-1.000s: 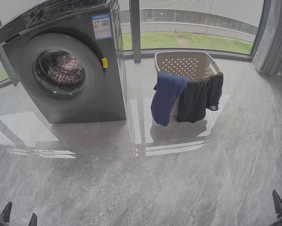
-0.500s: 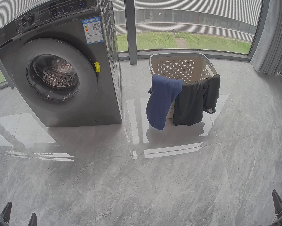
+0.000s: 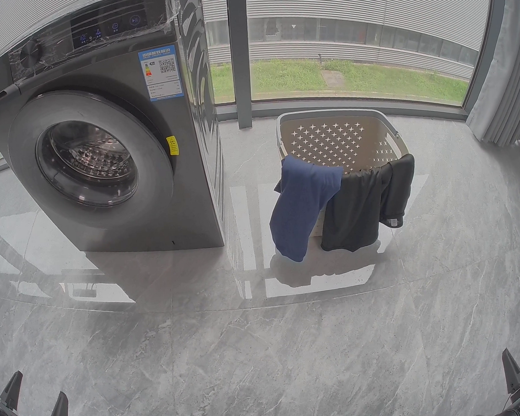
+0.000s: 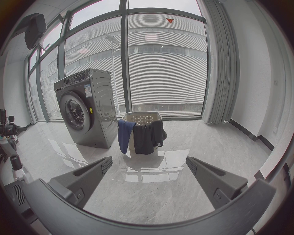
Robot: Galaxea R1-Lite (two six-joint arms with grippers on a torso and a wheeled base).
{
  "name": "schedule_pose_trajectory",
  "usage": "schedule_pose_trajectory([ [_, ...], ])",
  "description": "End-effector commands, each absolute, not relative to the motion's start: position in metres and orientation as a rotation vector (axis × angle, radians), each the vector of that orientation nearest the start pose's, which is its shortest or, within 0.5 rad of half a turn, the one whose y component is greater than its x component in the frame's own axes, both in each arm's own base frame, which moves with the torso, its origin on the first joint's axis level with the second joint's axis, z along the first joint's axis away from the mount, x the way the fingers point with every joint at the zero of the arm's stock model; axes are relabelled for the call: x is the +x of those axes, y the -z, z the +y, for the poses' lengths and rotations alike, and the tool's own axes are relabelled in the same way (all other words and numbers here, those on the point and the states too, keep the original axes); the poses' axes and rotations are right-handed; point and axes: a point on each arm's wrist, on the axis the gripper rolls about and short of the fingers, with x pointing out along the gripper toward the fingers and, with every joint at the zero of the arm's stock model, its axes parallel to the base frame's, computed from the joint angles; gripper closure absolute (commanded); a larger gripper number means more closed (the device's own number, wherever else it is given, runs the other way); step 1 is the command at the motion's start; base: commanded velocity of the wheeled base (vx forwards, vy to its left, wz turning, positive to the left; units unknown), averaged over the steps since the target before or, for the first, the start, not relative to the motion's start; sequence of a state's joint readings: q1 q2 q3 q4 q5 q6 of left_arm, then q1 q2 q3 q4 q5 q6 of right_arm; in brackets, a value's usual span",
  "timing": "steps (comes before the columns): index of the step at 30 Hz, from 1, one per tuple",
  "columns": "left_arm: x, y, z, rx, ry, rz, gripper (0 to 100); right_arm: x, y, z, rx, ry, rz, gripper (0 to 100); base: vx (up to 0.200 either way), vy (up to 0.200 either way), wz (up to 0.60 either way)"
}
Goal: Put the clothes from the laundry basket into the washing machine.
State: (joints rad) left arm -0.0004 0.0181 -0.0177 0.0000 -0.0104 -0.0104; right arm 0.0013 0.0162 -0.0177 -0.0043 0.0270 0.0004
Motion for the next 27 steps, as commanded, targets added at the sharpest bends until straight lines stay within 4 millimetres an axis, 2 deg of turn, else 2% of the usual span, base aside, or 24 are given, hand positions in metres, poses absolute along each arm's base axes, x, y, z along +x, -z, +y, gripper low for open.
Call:
schedule_pose_trajectory([
  [1, -0.0228, -0.0755, -0.0002, -0.011, 0.009, 0.0, 0, -0.0228, -0.076, 0.0006, 0.0, -0.029, -0.005, 0, 0.0, -0.2, 0.0],
  [15, -0.0228, -0.0755, -0.0003, -0.008, 0.012, 0.0, 0, -0.0228, -0.076, 0.0006, 0.0, -0.029, -0.005, 0, 0.0, -0.2, 0.0],
  [25, -0.0228, -0.0755, -0.0002, -0.014, 0.009, 0.0, 0, -0.0228, -0.076, 0.0006, 0.0, -0.029, -0.005, 0, 0.0, 0.0, 0.0],
  [27, -0.0228, -0.0755, -0.0002, -0.012, 0.011, 0.0, 0, -0.0228, -0.076, 0.0006, 0.0, -0.029, -0.005, 0, 0.2, 0.0, 0.0],
])
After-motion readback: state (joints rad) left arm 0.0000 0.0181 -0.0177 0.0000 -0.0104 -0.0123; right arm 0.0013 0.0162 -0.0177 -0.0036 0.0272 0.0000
